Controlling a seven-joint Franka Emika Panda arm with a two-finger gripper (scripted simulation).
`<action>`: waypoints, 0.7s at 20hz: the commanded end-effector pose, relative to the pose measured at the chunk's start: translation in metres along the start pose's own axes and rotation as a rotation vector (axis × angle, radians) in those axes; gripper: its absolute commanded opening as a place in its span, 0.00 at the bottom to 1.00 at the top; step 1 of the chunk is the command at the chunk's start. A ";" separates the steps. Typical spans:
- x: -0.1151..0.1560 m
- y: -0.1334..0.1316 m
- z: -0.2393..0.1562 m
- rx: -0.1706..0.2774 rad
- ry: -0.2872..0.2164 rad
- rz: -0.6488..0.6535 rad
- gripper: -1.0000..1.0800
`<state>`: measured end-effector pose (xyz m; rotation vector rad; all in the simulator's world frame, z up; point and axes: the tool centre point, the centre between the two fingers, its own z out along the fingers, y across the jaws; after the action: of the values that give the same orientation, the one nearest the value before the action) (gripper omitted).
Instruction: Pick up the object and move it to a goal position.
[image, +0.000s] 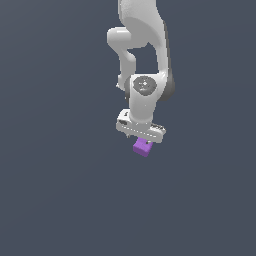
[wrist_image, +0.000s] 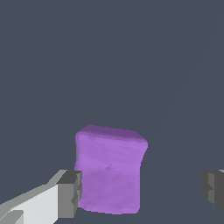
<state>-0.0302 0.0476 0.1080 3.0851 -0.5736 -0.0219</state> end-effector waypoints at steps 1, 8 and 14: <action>-0.005 -0.008 0.005 0.002 0.004 0.038 0.96; -0.015 -0.021 0.014 0.006 0.011 0.102 0.96; -0.018 -0.024 0.016 0.007 0.013 0.119 0.96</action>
<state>-0.0382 0.0763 0.0923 3.0502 -0.7515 -0.0011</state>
